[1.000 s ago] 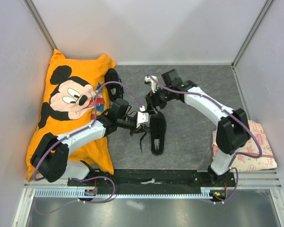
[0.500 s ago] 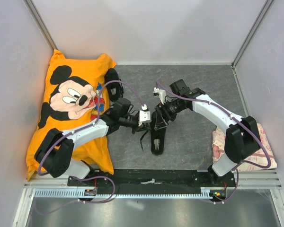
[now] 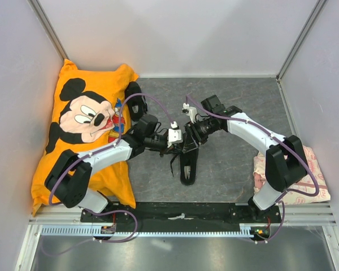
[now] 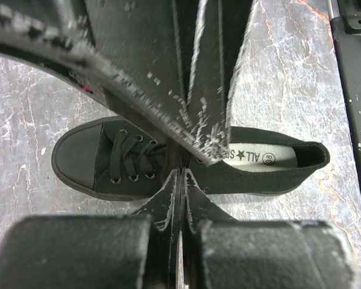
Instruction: Tie the shoes
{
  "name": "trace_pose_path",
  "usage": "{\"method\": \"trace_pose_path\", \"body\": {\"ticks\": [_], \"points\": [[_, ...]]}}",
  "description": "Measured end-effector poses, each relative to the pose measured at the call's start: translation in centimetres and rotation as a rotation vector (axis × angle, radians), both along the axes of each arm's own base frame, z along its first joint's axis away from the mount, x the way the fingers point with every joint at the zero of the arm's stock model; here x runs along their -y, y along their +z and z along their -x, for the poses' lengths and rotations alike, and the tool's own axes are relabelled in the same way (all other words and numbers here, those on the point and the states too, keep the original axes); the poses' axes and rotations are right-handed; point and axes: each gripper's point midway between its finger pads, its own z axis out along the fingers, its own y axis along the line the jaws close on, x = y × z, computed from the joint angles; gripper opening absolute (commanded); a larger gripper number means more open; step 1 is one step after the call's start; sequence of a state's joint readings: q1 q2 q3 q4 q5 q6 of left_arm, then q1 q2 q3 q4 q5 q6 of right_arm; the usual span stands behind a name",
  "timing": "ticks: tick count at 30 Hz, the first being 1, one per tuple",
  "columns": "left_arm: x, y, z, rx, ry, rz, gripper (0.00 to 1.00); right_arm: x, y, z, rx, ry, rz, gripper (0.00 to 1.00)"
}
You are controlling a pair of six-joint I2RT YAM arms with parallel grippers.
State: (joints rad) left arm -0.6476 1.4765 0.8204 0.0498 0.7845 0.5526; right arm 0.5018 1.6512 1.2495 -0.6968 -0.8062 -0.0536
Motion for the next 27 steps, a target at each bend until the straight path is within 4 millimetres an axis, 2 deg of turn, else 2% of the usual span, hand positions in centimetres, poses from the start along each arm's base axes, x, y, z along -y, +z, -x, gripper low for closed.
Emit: {"method": "trace_pose_path", "body": {"ticks": [2, 5, 6, 9, 11, 12, 13, 17, 20, 23, 27], "points": [[0.0, 0.0, 0.0, -0.001, 0.001, 0.002, 0.02, 0.0, -0.2, -0.1, -0.005, -0.005, 0.004, 0.41], [0.1, 0.1, 0.0, -0.003, -0.001, 0.005, 0.02, 0.0, -0.4, -0.3, -0.007, -0.013, 0.009, 0.28], [0.1, 0.2, 0.0, -0.002, -0.001, 0.006, 0.02, 0.0, -0.5, -0.3, -0.009, -0.017, 0.013, 0.19], [0.2, 0.3, -0.1, 0.002, -0.001, 0.010, 0.04, 0.0, -0.7, -0.5, -0.007, -0.029, 0.024, 0.00], [0.2, 0.4, -0.2, 0.001, -0.001, 0.009, 0.24, 0.1, -0.9, -0.7, 0.002, -0.034, 0.033, 0.00], [0.2, 0.4, -0.1, -0.001, -0.001, 0.005, 0.45, 0.2, -0.9, -0.8, 0.004, -0.038, 0.037, 0.00], [0.2, 0.5, -0.2, -0.004, -0.001, -0.001, 0.51, 0.2, -1.0, -0.8, 0.007, -0.040, 0.041, 0.00], [-0.9, 0.4, -0.8, -0.011, 0.012, -0.039, 0.56, 0.5, -1.5, -0.8, 0.009, -0.046, 0.057, 0.00], [-3.7, -0.5, -2.4, 0.006, 0.043, -0.086, 0.54, 0.6, -1.7, -0.8, 0.009, -0.047, 0.063, 0.00], [-6.2, -2.0, -3.8, 0.043, 0.049, -0.146, 0.52, 0.6, -1.8, -0.8, 0.011, -0.047, 0.068, 0.00], [-7.0, -4.7, -4.2, 0.044, 0.001, -0.225, 0.51, 0.8, -2.1, -0.6, 0.005, -0.046, 0.076, 0.00]]}}
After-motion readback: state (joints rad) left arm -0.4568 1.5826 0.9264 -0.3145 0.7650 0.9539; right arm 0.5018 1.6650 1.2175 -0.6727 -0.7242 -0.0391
